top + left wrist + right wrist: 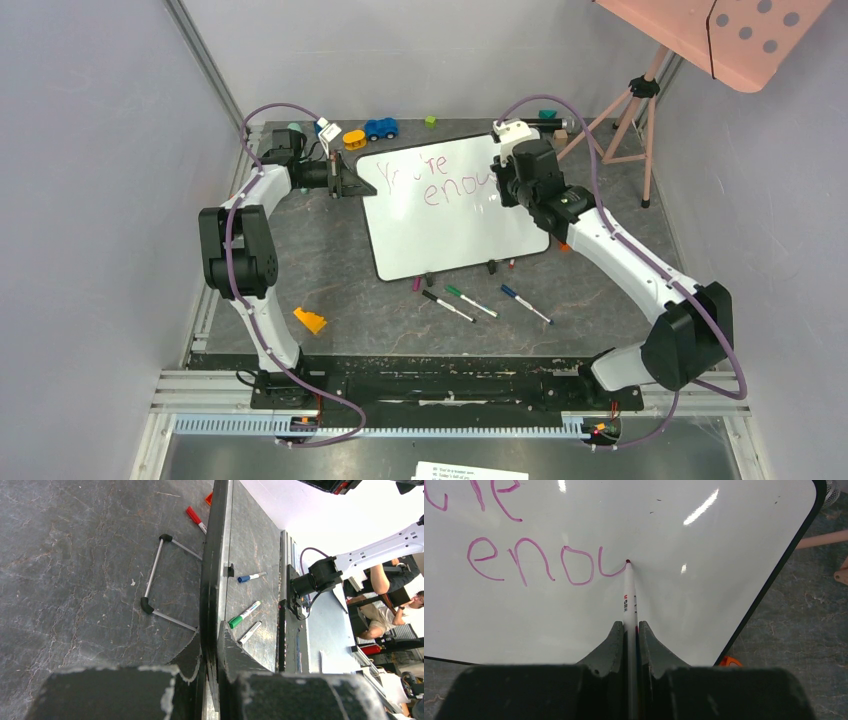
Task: Write a sentence on the whiteboard
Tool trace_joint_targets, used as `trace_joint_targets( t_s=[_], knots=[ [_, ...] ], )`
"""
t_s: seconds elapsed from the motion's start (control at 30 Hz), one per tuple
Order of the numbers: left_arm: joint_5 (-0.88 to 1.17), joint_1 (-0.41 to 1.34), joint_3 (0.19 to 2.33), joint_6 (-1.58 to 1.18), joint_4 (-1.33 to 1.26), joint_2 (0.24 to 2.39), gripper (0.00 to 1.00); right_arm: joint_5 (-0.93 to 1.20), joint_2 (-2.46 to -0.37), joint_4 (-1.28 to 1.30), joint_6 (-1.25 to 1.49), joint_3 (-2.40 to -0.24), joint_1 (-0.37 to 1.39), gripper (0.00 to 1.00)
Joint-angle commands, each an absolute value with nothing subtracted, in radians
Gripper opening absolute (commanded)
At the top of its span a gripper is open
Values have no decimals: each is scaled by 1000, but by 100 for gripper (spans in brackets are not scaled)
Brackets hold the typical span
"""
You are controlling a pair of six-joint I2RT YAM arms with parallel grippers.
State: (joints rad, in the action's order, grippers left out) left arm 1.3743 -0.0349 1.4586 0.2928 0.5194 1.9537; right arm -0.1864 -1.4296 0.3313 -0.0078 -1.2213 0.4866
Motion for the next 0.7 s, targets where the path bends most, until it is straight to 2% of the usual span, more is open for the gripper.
trace_joint_targets(
  t_s=[0.0,0.37,0.67],
  knots=[
    [1117,26,1410,482,526,1985,2,-189,-1415,299,-1,-1188,472,0],
    [1117,26,1410,484,526,1983,2,-184,-1379,303,-1,-1117,473,0],
    [1118,26,1410,484,526,1984,2,-176,-1347,322,-2,-1148,468,0]
  ],
)
